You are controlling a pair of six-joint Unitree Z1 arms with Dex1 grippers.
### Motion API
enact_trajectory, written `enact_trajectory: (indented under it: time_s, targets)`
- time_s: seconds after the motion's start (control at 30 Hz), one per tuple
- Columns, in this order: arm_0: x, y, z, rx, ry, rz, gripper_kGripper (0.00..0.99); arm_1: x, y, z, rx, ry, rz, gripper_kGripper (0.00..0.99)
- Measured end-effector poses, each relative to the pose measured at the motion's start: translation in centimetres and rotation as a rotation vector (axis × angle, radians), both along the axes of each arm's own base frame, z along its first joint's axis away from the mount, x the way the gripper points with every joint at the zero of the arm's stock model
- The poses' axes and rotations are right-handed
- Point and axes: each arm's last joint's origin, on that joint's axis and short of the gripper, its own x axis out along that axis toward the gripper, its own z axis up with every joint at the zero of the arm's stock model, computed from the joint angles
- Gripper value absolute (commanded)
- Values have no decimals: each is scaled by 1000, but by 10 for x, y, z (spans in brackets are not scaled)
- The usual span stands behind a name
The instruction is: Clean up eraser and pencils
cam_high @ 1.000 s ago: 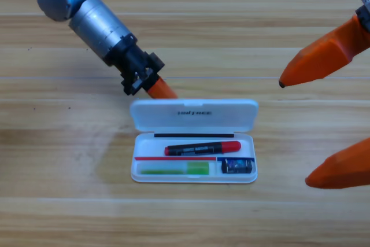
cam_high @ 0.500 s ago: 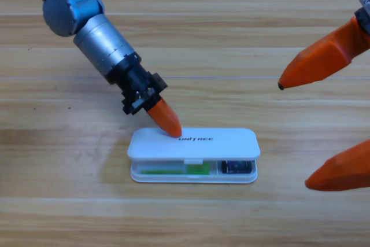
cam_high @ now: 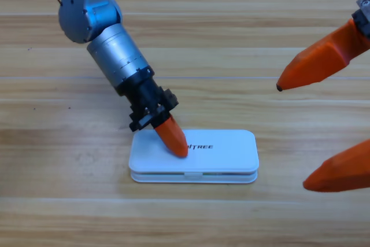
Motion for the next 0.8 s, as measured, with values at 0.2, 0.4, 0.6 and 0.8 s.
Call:
enact_trajectory:
  time_s: [0.2,0.4,0.6,0.8]
  targets:
    - [-2,0,-1,21,-6,-8,0,0,0,0,-1,1,0,990]
    - [-2,-1,0,51,-35,-17,0,1,2,-2,-5,4,0,990]
    - [-9,-4,7,70,-90,-18,0,4,6,-6,-21,14,0,990]
    - [-14,-4,11,75,-118,-24,0,7,10,-10,-33,22,0,990]
